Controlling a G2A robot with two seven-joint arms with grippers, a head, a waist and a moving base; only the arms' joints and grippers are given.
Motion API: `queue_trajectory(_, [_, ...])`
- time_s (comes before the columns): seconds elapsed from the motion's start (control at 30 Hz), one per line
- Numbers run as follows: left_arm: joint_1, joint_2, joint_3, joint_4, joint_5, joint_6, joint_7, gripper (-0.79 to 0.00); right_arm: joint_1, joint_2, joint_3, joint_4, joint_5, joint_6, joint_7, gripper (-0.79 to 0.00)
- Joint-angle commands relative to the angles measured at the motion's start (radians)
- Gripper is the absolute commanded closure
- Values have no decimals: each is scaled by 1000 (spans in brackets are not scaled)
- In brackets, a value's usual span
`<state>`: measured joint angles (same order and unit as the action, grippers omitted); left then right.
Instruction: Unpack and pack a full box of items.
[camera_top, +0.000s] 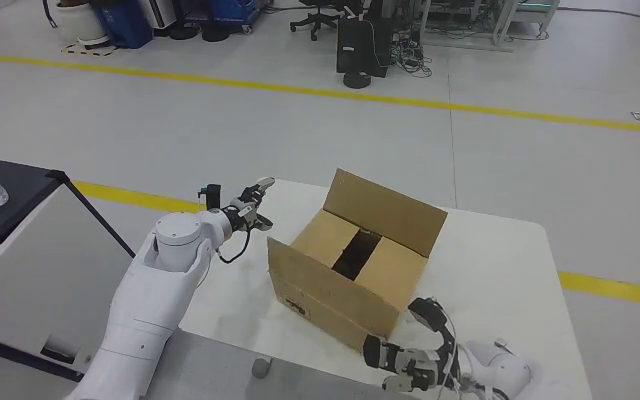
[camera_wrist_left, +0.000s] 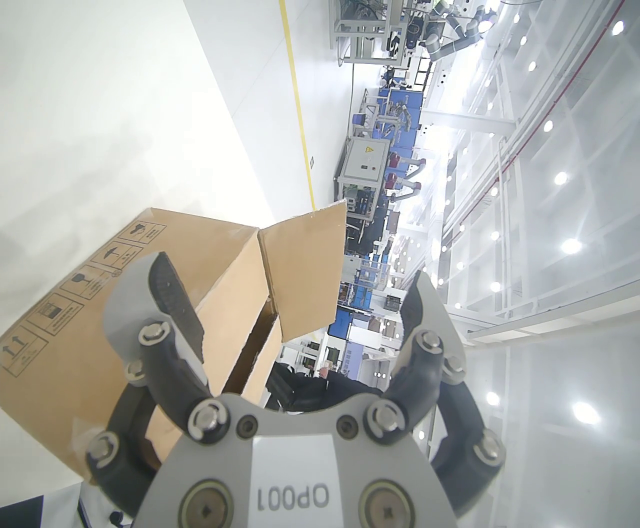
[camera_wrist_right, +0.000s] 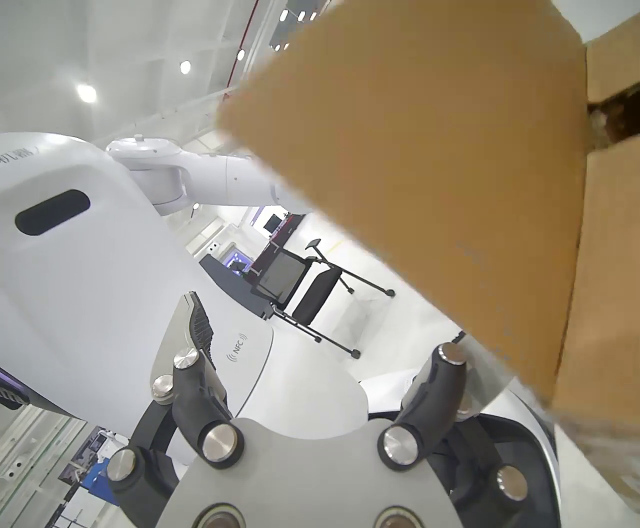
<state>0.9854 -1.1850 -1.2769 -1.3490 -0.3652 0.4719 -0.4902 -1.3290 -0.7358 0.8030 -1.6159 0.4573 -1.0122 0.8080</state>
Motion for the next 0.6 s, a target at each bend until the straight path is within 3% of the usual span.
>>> queue_trajectory(0.0, [0,0,0,0,0,0,0,-785,-3,4,24,-5,9,0,0,-785])
queue_trajectory(0.47, [0,0,0,0,0,0,0,-785,-65,44,209,27,-25,0,0,-785])
queue_trajectory(0.57, [0,0,0,0,0,0,0,-785,-94,60,187,-26,11,5,5,-785])
